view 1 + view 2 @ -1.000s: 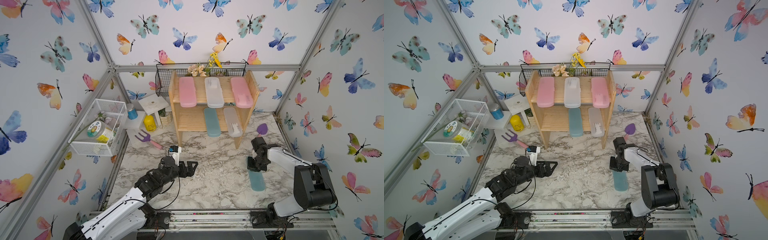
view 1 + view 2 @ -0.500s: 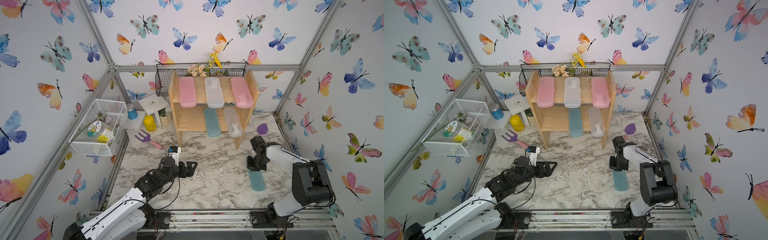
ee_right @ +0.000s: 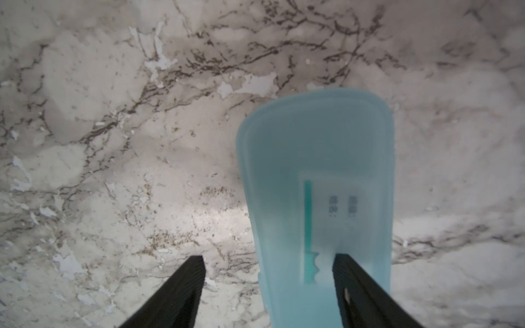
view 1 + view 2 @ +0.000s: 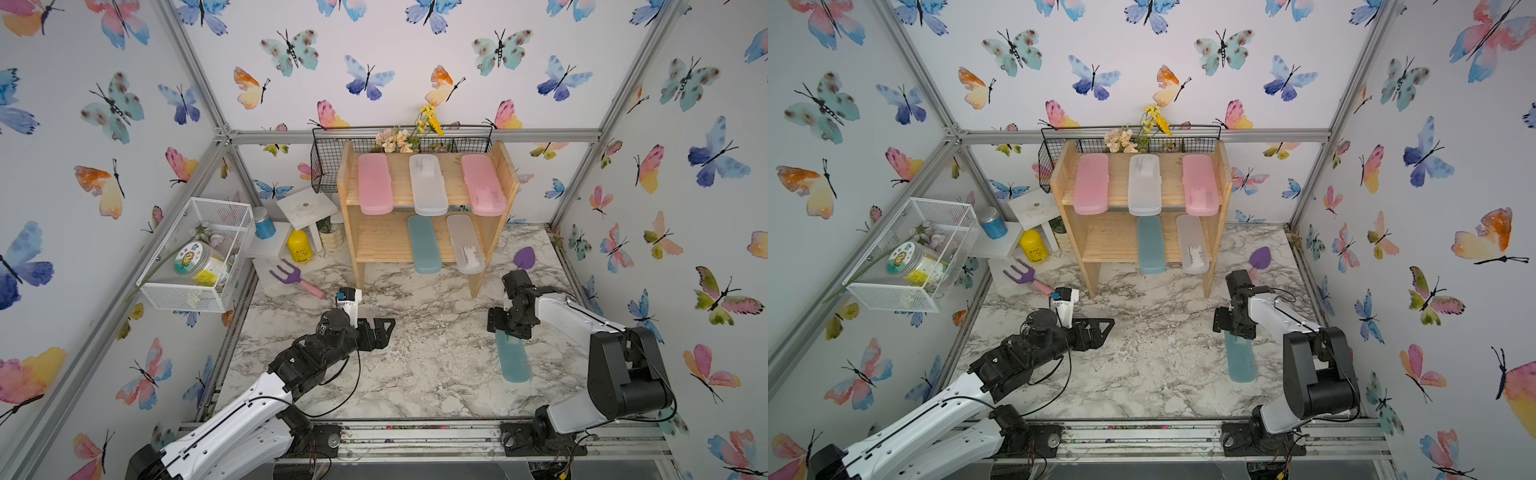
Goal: Remove the pencil cases from the shelf
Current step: Place the pencil case at the center of the board, then pick up the pencil case from the shelf.
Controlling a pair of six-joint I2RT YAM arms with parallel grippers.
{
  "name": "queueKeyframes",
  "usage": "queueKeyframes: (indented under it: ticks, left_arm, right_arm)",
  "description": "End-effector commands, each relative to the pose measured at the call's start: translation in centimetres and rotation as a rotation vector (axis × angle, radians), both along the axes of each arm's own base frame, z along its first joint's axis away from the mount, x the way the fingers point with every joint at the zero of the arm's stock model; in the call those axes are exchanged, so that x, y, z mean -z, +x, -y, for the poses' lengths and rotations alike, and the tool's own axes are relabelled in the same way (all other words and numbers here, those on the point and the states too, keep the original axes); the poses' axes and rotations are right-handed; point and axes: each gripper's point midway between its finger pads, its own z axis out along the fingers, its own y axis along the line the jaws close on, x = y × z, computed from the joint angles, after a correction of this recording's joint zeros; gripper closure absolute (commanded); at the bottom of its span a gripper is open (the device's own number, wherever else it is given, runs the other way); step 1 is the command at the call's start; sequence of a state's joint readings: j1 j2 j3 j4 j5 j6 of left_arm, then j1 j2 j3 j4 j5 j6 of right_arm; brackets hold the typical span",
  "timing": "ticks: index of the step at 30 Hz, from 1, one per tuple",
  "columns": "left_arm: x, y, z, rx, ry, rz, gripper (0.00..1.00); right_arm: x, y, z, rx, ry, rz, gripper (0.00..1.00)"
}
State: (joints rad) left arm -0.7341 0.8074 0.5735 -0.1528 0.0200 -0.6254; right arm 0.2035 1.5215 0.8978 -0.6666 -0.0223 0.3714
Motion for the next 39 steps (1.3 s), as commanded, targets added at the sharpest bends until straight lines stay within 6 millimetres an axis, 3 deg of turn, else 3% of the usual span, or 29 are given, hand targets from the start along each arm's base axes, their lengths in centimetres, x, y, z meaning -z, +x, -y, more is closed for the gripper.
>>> queueKeyframes:
  ticks: [1,4,11,16,18,22,30,39]
  left_arm:
    - [-2.0,0.7,0.0,-0.02,-0.026,0.048,0.01]
    - [-4.1,0.7,1.0,0.018,-0.062,0.063,0.01]
    - [-9.7,1.0,3.7,0.112,-0.316,0.111,0.01]
    - [-12.2,2.3,5.4,0.217,-0.61,0.107,0.01]
    - [-12.6,3.2,6.0,0.229,-0.646,0.107,0.01]
    - [-12.3,5.1,7.9,0.25,-0.641,0.069,0.01]
    - [-9.9,8.2,10.8,0.314,-0.609,-0.026,0.01]
    - [-6.4,10.6,10.6,0.256,-0.591,-0.101,0.01]
  right_arm:
    - [-2.3,0.7,0.7,-0.009,-0.033,0.071,0.15]
    - [-4.6,1.3,1.0,0.003,-0.032,0.17,0.01]
    - [-9.8,2.7,1.4,0.012,-0.045,0.303,0.01]
    - [-12.4,3.0,1.2,0.01,-0.031,0.354,0.01]
    - [-12.9,3.1,0.9,0.008,-0.014,0.373,0.01]
    - [-13.3,3.2,0.5,-0.005,0.005,0.376,0.01]
    - [-14.3,3.5,0.2,-0.024,0.017,0.386,0.01]
    - [-14.5,3.3,0.2,-0.049,0.006,0.373,0.01]
